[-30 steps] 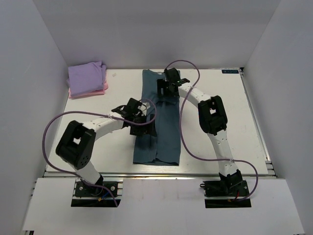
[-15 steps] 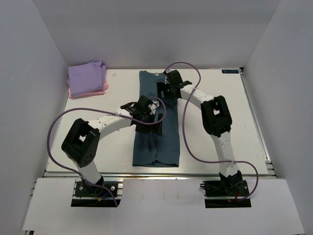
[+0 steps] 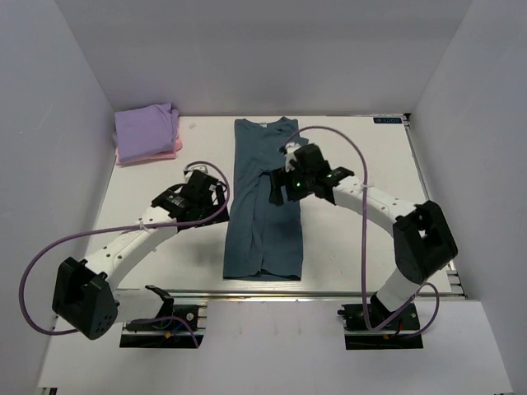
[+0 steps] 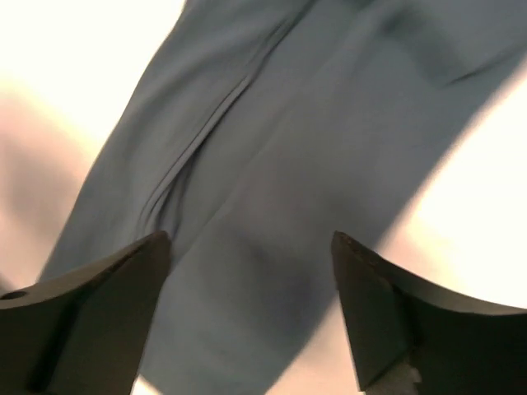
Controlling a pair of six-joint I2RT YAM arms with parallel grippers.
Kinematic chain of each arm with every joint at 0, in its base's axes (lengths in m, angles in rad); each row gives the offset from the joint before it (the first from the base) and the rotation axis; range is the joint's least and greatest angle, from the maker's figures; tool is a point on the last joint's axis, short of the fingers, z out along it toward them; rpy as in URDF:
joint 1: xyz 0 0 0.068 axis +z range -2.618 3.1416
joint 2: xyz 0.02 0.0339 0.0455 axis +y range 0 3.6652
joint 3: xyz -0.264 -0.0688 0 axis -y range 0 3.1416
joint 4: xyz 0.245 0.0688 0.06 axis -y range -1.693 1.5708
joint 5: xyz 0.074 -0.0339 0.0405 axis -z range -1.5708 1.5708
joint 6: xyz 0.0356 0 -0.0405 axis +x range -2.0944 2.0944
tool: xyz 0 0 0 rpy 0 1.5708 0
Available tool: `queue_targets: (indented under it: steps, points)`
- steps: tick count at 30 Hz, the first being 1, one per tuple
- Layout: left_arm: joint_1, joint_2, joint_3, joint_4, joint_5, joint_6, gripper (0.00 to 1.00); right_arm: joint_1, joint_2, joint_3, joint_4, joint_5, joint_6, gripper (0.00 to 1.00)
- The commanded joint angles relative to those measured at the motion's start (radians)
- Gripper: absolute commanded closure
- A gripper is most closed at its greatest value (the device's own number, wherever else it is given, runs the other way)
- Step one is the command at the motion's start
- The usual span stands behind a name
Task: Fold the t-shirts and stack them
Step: Rotate the tshirt 90 degrees
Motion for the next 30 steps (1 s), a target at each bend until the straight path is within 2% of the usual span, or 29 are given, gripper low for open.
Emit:
queue_targets:
  steps: [1, 6, 13, 16, 19, 21, 23, 25, 27, 30]
  points:
    - [0.032, -0.057, -0.074, -0.033, -0.062, -0.072, 0.01, 0.099, 0.012, -0.062, 0.026, -0.109, 0.008, 0.18]
    - [0.032, -0.114, -0.156, -0.045, 0.0, -0.11, 0.01, 0.192, 0.142, 0.002, 0.027, -0.084, -0.001, 0.32]
    - [0.032, -0.137, -0.179, -0.056, 0.014, -0.101, 0.01, 0.24, 0.262, 0.092, 0.021, 0.002, 0.005, 0.32]
    - [0.032, -0.119, -0.17, -0.065, 0.005, -0.092, 0.01, 0.248, 0.291, 0.105, 0.013, 0.032, 0.017, 0.4]
    - [0.032, -0.11, -0.17, -0.055, 0.005, -0.081, 0.01, 0.252, 0.3, 0.108, 0.023, 0.042, 0.025, 0.52]
    - [0.032, -0.11, -0.17, -0.045, 0.014, -0.072, 0.01, 0.252, 0.294, 0.102, 0.03, 0.025, 0.031, 0.68]
    - [0.032, -0.099, -0.17, -0.045, 0.023, -0.072, 0.01, 0.254, 0.285, 0.105, 0.043, 0.002, 0.035, 0.73]
    - [0.032, -0.099, -0.17, -0.045, 0.023, -0.072, 0.01, 0.26, 0.277, 0.097, 0.065, -0.01, 0.035, 0.84]
    - [0.032, -0.099, -0.17, -0.045, 0.032, -0.063, 0.01, 0.258, 0.27, 0.094, 0.081, -0.036, 0.045, 1.0]
    - [0.032, -0.099, -0.17, -0.045, 0.032, -0.063, 0.01, 0.258, 0.239, 0.071, 0.084, -0.017, 0.081, 1.0]
